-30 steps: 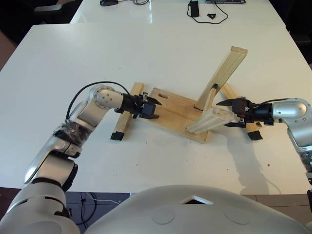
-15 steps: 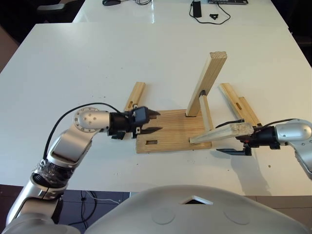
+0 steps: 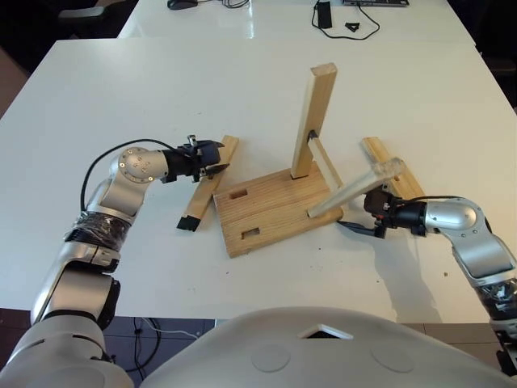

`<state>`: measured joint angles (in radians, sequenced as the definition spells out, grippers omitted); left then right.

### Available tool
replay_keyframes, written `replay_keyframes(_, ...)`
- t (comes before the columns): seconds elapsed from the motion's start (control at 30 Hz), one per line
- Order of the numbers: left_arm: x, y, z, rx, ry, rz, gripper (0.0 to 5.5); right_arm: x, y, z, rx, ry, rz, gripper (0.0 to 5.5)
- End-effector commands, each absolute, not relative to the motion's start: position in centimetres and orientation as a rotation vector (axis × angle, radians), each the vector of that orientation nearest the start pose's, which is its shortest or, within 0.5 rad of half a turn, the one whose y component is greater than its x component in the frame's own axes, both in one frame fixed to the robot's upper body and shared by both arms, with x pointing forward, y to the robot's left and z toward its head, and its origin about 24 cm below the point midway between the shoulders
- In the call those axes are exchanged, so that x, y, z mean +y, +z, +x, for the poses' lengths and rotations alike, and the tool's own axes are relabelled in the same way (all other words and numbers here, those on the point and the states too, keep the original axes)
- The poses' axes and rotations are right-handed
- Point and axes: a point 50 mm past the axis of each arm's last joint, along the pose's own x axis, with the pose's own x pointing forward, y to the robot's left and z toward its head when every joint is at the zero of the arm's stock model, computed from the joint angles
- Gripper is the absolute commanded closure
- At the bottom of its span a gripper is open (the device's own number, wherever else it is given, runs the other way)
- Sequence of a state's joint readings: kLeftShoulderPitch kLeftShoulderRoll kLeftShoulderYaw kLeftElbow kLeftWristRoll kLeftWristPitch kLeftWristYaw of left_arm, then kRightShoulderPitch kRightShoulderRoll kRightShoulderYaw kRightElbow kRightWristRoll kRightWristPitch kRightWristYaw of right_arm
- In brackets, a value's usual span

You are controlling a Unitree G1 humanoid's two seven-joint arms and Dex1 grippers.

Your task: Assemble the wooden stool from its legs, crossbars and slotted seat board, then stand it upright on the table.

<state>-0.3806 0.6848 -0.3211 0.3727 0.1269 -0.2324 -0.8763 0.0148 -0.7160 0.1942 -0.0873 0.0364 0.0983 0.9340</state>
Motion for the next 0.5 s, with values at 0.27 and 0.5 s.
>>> replay_keyframes(0.27, 18.6, 4.6, 27.4, 0.215, -1.228, 0.972, 3.09, -17.2, 3.6, 27.4, 0.372, 0.93, -0.556, 1.42)
replay_keyframes(0.5, 16.0, 4.4, 26.1, 0.167, -1.279, 0.898, 3.09, -15.0, 4.0, 31.1, 0.314, 0.842, -0.549, 1.42)
